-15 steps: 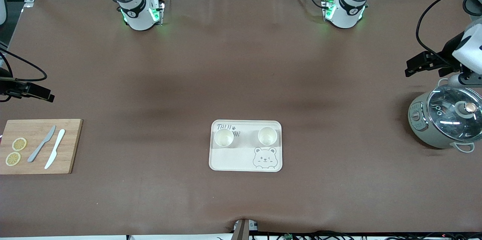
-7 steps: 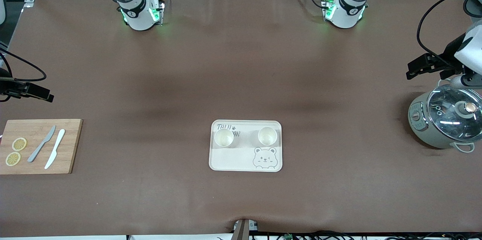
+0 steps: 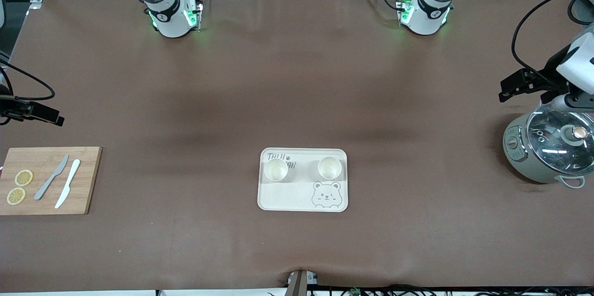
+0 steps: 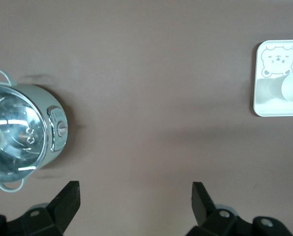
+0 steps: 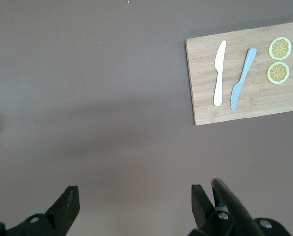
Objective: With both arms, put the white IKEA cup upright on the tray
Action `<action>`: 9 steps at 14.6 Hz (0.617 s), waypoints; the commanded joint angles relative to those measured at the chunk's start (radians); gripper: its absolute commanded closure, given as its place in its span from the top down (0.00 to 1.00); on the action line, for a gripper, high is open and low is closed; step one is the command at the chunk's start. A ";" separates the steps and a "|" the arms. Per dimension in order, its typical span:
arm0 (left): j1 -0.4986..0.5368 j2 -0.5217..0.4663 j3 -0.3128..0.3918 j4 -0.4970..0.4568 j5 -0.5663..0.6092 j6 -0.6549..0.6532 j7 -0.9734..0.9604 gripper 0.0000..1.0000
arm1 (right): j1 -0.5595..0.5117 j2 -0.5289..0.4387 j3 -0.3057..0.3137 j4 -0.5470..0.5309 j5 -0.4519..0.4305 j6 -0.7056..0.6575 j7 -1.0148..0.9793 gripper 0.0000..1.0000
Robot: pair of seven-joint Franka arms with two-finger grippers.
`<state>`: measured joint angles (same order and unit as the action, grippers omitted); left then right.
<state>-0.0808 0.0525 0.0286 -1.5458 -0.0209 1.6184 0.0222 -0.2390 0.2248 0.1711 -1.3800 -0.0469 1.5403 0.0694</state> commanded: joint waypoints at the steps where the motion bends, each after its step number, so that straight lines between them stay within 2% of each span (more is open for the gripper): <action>1: 0.018 -0.023 -0.013 -0.007 -0.017 0.024 0.041 1.00 | -0.016 -0.022 0.007 -0.013 0.010 0.003 0.001 1.00; 9: 0.013 -0.020 -0.019 0.027 -0.042 0.049 -0.011 1.00 | -0.014 -0.021 0.008 0.012 0.009 0.006 0.006 1.00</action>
<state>-0.0770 0.0445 0.0227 -1.5180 -0.0363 1.6646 0.0298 -0.2395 0.2199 0.1687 -1.3714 -0.0469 1.5443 0.0696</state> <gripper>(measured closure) 0.000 0.000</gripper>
